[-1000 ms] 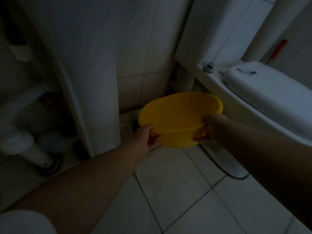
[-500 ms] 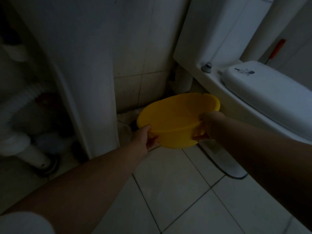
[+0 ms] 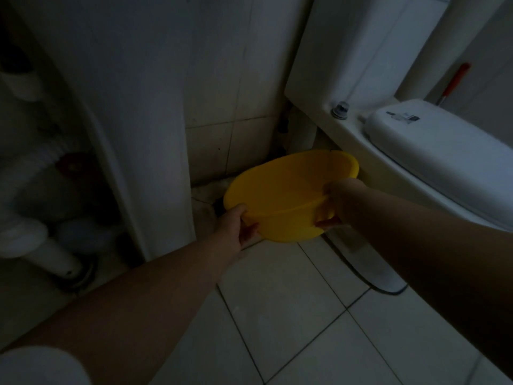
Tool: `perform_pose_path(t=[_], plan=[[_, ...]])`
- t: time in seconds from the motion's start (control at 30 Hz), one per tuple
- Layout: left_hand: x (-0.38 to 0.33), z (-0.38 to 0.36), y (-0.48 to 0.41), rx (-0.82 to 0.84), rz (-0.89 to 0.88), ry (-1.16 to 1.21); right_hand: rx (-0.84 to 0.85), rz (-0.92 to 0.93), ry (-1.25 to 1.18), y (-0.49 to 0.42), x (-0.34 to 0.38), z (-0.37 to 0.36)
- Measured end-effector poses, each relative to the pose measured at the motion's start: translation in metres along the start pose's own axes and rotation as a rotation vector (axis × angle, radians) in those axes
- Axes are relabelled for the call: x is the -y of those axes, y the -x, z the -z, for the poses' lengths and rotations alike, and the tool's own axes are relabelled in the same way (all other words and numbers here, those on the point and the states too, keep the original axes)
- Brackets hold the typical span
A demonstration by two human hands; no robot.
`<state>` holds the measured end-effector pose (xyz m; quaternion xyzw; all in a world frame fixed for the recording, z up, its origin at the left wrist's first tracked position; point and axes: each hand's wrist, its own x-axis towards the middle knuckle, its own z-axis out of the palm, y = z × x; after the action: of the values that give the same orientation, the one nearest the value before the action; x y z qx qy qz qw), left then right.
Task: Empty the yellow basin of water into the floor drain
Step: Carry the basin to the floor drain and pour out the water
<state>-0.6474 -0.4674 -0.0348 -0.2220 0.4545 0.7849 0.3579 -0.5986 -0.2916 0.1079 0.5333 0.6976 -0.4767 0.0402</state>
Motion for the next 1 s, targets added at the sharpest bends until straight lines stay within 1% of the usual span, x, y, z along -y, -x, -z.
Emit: perform_pose_path(t=[0.17,0.5,0.7,0.77,0.9,1.0], plan=[[0.004,-0.002,0.004,0.003,0.014,0.02,-0.023,-0.028,0.023,-0.002,0.003,-0.001],[0.005,-0.005,0.011,-0.025,0.055,0.052,-0.026,-0.002,-0.007,-0.003,0.01,-0.003],[0.004,-0.011,0.015,-0.023,0.096,0.105,-0.001,0.077,-0.032,-0.002,0.016,-0.002],[0.006,-0.013,0.015,-0.018,0.107,0.14,-0.004,0.109,0.011,0.0,0.02,-0.002],[0.01,-0.019,0.018,-0.004,0.137,0.219,-0.035,0.222,0.17,0.005,0.031,-0.003],[0.013,-0.023,0.021,0.039,0.153,0.26,-0.08,0.317,0.283,0.009,0.035,-0.004]])
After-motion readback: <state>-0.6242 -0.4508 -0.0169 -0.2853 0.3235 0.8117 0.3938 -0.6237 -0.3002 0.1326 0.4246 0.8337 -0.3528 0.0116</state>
